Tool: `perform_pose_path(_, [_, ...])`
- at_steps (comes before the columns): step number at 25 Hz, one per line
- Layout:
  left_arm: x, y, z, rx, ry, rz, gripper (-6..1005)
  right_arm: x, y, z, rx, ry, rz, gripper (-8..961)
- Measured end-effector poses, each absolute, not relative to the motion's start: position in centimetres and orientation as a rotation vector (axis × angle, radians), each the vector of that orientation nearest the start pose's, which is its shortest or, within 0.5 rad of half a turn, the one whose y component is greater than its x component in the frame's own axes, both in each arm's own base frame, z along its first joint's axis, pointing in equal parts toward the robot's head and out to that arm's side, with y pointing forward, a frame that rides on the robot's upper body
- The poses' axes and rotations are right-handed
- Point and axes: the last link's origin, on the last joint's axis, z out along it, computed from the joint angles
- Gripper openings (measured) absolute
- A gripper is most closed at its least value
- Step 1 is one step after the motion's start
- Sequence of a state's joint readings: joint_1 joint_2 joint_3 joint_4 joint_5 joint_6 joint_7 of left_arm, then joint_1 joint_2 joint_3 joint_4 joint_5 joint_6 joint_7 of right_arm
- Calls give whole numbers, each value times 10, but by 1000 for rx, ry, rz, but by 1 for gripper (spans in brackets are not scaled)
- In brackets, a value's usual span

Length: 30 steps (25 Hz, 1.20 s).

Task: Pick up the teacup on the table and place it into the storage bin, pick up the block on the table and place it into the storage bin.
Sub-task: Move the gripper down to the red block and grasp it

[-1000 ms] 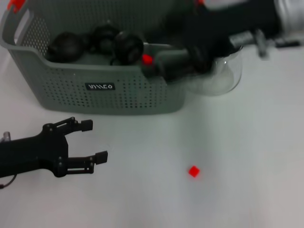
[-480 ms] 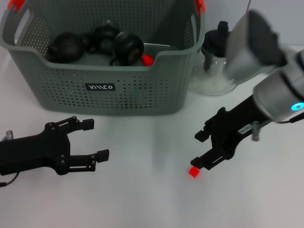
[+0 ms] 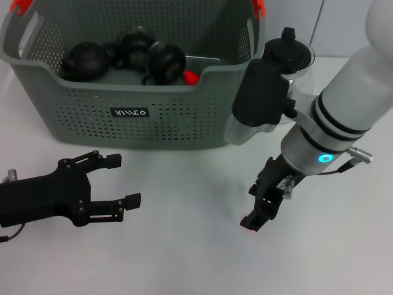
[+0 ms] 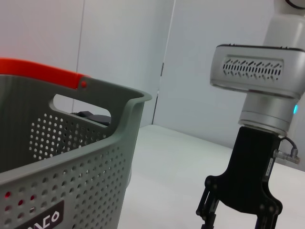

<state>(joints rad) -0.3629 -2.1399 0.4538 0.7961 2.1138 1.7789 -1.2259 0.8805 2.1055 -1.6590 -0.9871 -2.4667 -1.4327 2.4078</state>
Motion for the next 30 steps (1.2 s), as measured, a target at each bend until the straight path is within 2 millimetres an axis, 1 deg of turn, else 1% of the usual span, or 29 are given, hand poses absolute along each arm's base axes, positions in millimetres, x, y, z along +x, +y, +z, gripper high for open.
perform_pose_path(6, [-300, 266, 19, -2652, -551, -760, 952, 131, 353, -95, -2877, 510, -767, 715])
perform_pose_path(13, [-301, 265, 17, -2654, -548, -765, 952, 135, 352, -107, -2840, 501, -811, 697])
perform_pose_path(18, [-302, 264, 17, -2652, -553, -764, 952, 136, 350, -109, -2840, 500, -822, 684])
perform_pose_path(23, [-302, 264, 17, -2652, -554, -763, 952, 138, 348, -111, -2841, 504, -835, 477])
perform_pose_path(30, [-302, 264, 17, -2653, -553, -763, 952, 142, 348, -112, -2838, 511, -838, 450])
